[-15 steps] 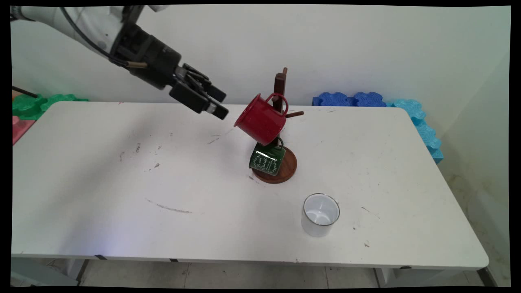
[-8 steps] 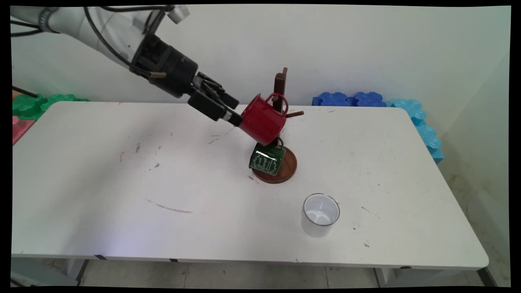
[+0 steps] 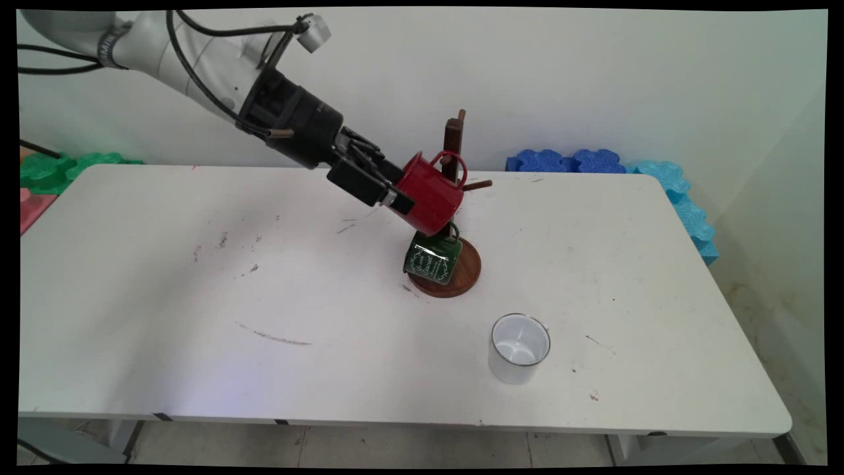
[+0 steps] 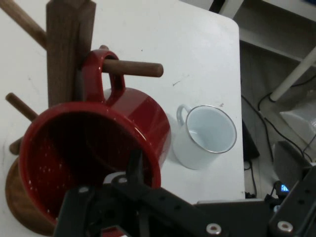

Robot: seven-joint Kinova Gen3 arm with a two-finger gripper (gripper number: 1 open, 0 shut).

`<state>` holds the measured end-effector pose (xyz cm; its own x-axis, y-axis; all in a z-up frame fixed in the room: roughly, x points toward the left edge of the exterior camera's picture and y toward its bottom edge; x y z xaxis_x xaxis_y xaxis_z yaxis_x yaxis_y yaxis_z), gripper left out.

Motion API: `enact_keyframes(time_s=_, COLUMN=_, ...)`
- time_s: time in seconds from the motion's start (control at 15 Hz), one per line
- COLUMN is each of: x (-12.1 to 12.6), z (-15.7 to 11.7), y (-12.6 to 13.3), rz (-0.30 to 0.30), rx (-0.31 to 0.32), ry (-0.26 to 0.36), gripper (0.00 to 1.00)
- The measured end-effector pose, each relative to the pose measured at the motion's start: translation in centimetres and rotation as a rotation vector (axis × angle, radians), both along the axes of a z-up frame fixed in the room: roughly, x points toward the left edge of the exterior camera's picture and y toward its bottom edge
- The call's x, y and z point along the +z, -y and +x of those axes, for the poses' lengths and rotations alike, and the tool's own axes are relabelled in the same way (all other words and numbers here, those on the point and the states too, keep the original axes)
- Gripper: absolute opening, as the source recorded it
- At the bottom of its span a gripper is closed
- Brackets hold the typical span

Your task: Pick up the red mug from the rack

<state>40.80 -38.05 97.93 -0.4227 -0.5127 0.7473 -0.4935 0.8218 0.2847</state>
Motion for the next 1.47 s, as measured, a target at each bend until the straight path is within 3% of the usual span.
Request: enact_keyframes(time_s=1.47, x=-1.11, z=0.32, y=0.51, rz=-0.031, rx=-0.072, ry=-0.031, gripper=1.0)
